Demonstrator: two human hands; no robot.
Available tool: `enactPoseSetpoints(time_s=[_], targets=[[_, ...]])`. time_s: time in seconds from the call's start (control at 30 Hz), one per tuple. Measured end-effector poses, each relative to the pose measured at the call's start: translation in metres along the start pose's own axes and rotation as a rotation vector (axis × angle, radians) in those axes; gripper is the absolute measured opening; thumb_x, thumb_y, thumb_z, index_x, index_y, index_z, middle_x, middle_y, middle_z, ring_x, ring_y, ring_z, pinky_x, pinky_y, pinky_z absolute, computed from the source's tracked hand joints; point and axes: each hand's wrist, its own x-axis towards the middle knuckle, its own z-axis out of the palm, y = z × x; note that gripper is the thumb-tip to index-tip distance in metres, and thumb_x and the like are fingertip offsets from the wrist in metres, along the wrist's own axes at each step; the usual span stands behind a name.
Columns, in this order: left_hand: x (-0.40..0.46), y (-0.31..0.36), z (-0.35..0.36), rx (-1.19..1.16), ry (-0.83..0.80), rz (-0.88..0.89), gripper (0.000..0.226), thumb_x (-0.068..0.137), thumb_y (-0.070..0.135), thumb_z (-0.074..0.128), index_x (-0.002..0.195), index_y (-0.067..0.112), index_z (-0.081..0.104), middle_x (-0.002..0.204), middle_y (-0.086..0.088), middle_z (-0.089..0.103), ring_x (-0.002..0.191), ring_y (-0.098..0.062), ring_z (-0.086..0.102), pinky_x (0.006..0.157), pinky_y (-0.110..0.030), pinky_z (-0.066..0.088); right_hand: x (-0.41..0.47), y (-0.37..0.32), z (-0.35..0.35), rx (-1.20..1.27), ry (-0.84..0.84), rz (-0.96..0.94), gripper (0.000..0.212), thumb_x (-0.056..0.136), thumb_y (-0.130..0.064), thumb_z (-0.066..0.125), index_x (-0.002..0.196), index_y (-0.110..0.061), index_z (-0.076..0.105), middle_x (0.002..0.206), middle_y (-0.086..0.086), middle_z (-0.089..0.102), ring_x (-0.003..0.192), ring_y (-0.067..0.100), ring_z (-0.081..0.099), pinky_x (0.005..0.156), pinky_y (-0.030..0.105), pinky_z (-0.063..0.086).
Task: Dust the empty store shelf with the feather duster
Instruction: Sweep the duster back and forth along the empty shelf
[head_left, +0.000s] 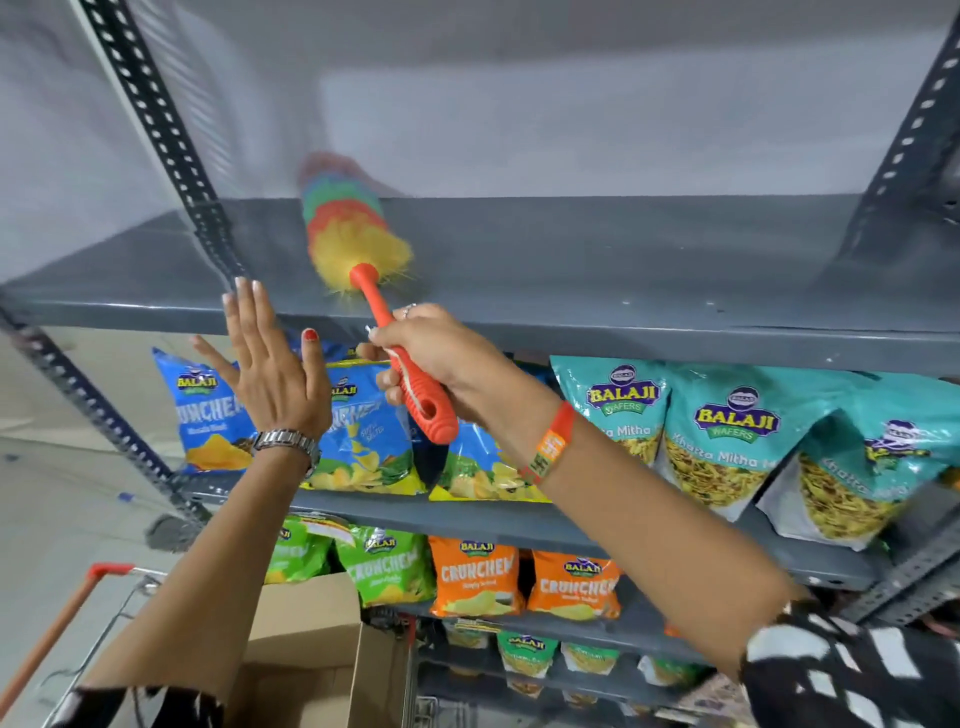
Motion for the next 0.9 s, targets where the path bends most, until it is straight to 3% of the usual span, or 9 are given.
enactPoseSetpoints(time_s=[0.13,0.23,0.27,0.33,0.43,0.53,0.63,0.8,0.9], targets=[[0.004,-0.001,-0.003,0.020,-0.014,-0.017,0.064,0.092,0.039,0.024,0.146,0.005,0.020,0.154,-0.009,0.019,0.142,-0.023,0.011,0.109,-0.056,-0.006,0.032,-0.016,-0.022,-0.477,0.036,-0.154,0.005,0.097,-0.005,0.045,0.098,-0.004,0.040,0.066,0.005,0.046,0.036,0.015,0.041,0.028,0.014,0.033],[0.006,0.000,-0.003,0.035,-0.016,-0.010,0.064,0.092,0.038,0.026,0.146,0.006,0.020,0.154,-0.009,0.019,0.143,-0.022,0.011,0.110,-0.054,-0.008,0.035,-0.037,-0.054,-0.871,0.053,-0.363,0.011,0.095,-0.012,0.049,0.088,-0.005,0.048,0.059,0.003,0.046,0.034,0.005,0.047,0.036,0.020,0.037],[0.007,0.002,-0.003,0.031,-0.016,-0.007,0.064,0.092,0.038,0.026,0.146,0.006,0.021,0.154,-0.009,0.019,0.143,-0.023,0.011,0.110,-0.051,-0.010,0.035,-0.045,-0.066,-1.042,0.073,-0.439,0.013,0.094,-0.018,0.051,0.089,-0.006,0.053,0.063,0.004,0.051,0.042,0.004,0.052,0.045,0.025,0.041],[0.008,0.009,-0.002,0.014,-0.012,0.005,0.064,0.091,0.037,0.027,0.146,0.006,0.021,0.154,-0.009,0.019,0.143,-0.023,0.011,0.111,-0.047,-0.012,0.036,-0.060,-0.089,-1.396,0.142,-0.531,0.021,0.092,-0.029,0.052,0.096,-0.010,0.059,0.076,0.007,0.059,0.065,0.021,0.060,0.061,0.031,0.042],[0.010,0.023,0.004,-0.028,0.004,0.034,0.063,0.092,0.037,0.029,0.146,0.005,0.022,0.154,-0.010,0.020,0.143,-0.023,0.011,0.111,-0.045,-0.012,0.035,-0.072,-0.117,-1.731,0.227,-0.537,0.026,0.092,-0.034,0.048,0.105,-0.014,0.057,0.097,0.014,0.065,0.093,0.035,0.061,0.070,0.036,0.042],[0.014,0.042,0.012,-0.065,0.024,0.079,0.063,0.091,0.036,0.031,0.145,0.005,0.024,0.153,-0.011,0.022,0.142,-0.023,0.012,0.112,-0.046,-0.010,0.033,-0.075,-0.135,-1.817,0.239,-0.471,0.033,0.092,-0.033,0.048,0.123,-0.022,0.054,0.111,0.014,0.065,0.105,0.036,0.059,0.077,0.035,0.042],[0.019,0.062,0.020,-0.095,0.037,0.118,0.064,0.089,0.035,0.031,0.145,0.005,0.024,0.153,-0.010,0.021,0.142,-0.023,0.012,0.113,-0.048,-0.008,0.031,-0.074,-0.150,-1.745,0.207,-0.422,0.036,0.092,-0.036,0.052,0.128,-0.030,0.054,0.120,0.006,0.064,0.113,0.030,0.057,0.084,0.033,0.042],[0.016,0.081,0.031,-0.123,0.033,0.156,0.063,0.090,0.035,0.031,0.144,0.005,0.026,0.152,-0.009,0.025,0.142,-0.023,0.014,0.113,-0.048,-0.008,0.036,-0.071,-0.166,-1.596,0.209,-0.428,0.033,0.088,-0.051,0.054,0.113,-0.035,0.068,0.105,0.001,0.071,0.103,0.025,0.061,0.071,0.025,0.034],[0.013,0.084,0.039,-0.143,0.047,0.167,0.060,0.090,0.034,0.031,0.142,0.005,0.032,0.150,-0.008,0.030,0.141,-0.024,0.018,0.114,-0.050,-0.004,0.042,-0.073,-0.181,-1.545,0.233,-0.410,0.033,0.088,-0.050,0.055,0.113,-0.034,0.069,0.097,0.002,0.070,0.098,0.024,0.061,0.069,0.024,0.033]])
